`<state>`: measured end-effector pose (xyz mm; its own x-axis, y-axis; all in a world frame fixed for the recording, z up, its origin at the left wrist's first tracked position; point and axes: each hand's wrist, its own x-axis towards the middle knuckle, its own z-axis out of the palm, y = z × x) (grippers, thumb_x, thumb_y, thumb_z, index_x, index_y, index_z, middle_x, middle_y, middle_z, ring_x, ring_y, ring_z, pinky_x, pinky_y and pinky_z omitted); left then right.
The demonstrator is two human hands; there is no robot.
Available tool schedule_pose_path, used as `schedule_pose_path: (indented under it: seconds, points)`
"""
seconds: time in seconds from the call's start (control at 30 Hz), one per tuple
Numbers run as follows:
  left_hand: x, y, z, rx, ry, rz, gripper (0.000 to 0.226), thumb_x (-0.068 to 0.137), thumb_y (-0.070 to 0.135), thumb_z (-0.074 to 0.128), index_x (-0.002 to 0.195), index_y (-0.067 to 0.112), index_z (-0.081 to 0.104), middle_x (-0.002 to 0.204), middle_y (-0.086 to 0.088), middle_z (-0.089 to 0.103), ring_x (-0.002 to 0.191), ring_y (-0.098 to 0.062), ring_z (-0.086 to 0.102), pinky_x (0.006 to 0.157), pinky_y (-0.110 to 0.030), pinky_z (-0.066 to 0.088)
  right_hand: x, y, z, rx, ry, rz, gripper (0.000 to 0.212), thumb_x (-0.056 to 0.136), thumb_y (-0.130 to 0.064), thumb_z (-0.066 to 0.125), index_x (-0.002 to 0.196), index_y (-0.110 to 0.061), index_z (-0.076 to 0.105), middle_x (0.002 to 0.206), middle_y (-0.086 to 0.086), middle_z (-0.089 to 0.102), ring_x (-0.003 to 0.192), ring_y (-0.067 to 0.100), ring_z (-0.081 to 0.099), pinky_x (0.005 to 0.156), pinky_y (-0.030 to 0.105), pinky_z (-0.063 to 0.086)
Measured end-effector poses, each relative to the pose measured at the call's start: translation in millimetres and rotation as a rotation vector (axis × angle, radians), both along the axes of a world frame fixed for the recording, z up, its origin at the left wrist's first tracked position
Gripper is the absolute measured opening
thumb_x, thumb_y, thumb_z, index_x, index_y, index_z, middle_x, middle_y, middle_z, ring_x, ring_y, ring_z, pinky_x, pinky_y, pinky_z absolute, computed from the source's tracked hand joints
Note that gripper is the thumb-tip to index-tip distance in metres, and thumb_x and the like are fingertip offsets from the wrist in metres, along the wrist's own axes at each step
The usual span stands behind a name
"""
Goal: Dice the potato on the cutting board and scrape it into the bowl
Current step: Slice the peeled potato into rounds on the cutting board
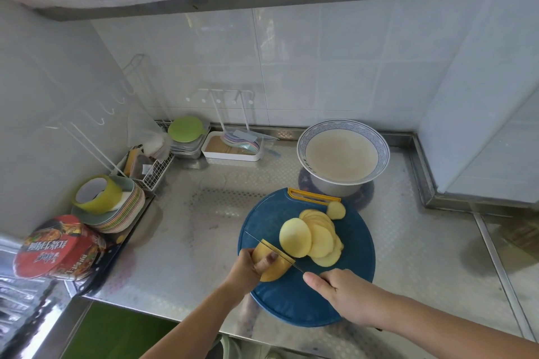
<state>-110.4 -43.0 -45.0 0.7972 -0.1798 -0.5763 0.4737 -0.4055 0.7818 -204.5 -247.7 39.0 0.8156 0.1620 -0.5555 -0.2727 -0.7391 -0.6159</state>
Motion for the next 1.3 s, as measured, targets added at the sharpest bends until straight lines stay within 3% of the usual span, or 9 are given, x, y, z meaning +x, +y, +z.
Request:
schedule_pose_path:
  seconds: [0.27, 0.37, 0.47, 0.67, 0.77, 0.87, 1.07, 1.2, 1.3]
  points:
    - [3, -2, 7, -0.005, 0.018, -0.018, 0.030, 0.087, 0.036, 0.062, 0.097, 0.010, 0.049, 0.096, -0.005, 0.056, 0.079, -0.008, 0.053, 0.056, -0.009, 0.047, 10, 4, 10, -0.051, 0.057, 0.018, 0.056, 0.098, -0.065, 0.025, 0.067, -0.019, 0.031, 0.061, -0.005, 0.032, 0.053, 0.007, 0.033, 0.055, 0.025, 0.030]
    - [5, -3, 8, -0.039, 0.026, -0.046, 0.041, 0.074, 0.045, 0.064, 0.091, 0.010, 0.052, 0.090, -0.006, 0.059, 0.073, -0.009, 0.057, 0.057, -0.012, 0.048, 15, 7, 17, -0.054, 0.086, 0.017, 0.056, 0.099, -0.064, 0.024, 0.067, -0.019, 0.028, 0.057, -0.005, 0.028, 0.037, 0.005, 0.031, 0.044, 0.018, 0.027]
    - [6, -3, 13, -0.036, 0.035, -0.027, 0.020, 0.090, 0.028, 0.062, 0.082, 0.013, 0.050, 0.082, -0.001, 0.056, 0.067, -0.005, 0.057, 0.052, -0.008, 0.046, 17, 8, 22, -0.051, 0.109, 0.020, 0.054, 0.099, -0.064, 0.023, 0.068, -0.019, 0.028, 0.057, -0.003, 0.029, 0.033, 0.005, 0.030, 0.040, 0.015, 0.028]
    - [7, -1, 8, -0.090, 0.045, -0.022, 0.061, 0.072, 0.060, 0.071, 0.099, 0.009, 0.051, 0.096, -0.005, 0.059, 0.082, -0.010, 0.056, 0.057, -0.010, 0.048, 20, 13, 24, -0.057, 0.135, 0.029, 0.056, 0.099, -0.065, 0.022, 0.069, -0.019, 0.031, 0.057, -0.003, 0.033, 0.034, 0.004, 0.032, 0.045, 0.018, 0.030]
    - [5, -1, 10, -0.085, 0.042, -0.009, 0.038, 0.086, 0.042, 0.066, 0.094, 0.009, 0.051, 0.091, -0.004, 0.057, 0.079, -0.009, 0.055, 0.058, -0.010, 0.048, 25, 17, 20, -0.055, 0.148, 0.021, 0.057, 0.098, -0.066, 0.021, 0.072, -0.018, 0.034, 0.058, -0.001, 0.039, 0.040, 0.006, 0.037, 0.046, 0.020, 0.034]
    - [8, 0, 9, -0.088, 0.015, -0.026, 0.061, 0.074, 0.055, 0.071, 0.100, 0.003, 0.055, 0.090, -0.006, 0.061, 0.079, -0.012, 0.058, 0.061, -0.014, 0.049, 28, 17, 16, -0.058, 0.174, 0.020, 0.059, 0.096, -0.069, 0.019, 0.074, -0.017, 0.035, 0.059, 0.001, 0.042, 0.042, 0.011, 0.042, 0.045, 0.022, 0.040]
    - [6, -1, 8, -0.045, 0.010, -0.026, 0.024, 0.089, 0.028, 0.063, 0.096, 0.009, 0.050, 0.089, 0.000, 0.055, 0.078, -0.006, 0.054, 0.054, -0.008, 0.046, 35, 23, 6, -0.012, 0.214, -0.050, 0.065, 0.093, -0.074, 0.020, 0.076, -0.015, 0.039, 0.055, 0.002, 0.041, 0.040, 0.013, 0.038, 0.045, 0.025, 0.041]
    - [5, 1, 8, -0.041, -0.013, -0.015, 0.045, 0.087, 0.034, 0.065, 0.115, 0.004, 0.046, 0.099, -0.001, 0.055, 0.084, -0.006, 0.054, 0.057, -0.009, 0.046, 32, 25, 3, 0.029, 0.204, -0.069, 0.062, 0.094, -0.072, 0.022, 0.073, -0.016, 0.038, 0.054, 0.001, 0.040, 0.038, 0.011, 0.036, 0.044, 0.024, 0.039]
    - [4, 1, 9, -0.023, -0.008, -0.031, 0.038, 0.088, 0.032, 0.065, 0.110, 0.007, 0.046, 0.096, -0.001, 0.055, 0.082, -0.005, 0.053, 0.055, -0.007, 0.046, 22, 20, 3, 0.031, 0.207, -0.077, 0.060, 0.095, -0.071, 0.023, 0.075, -0.016, 0.037, 0.055, 0.001, 0.040, 0.037, 0.012, 0.036, 0.043, 0.023, 0.039]
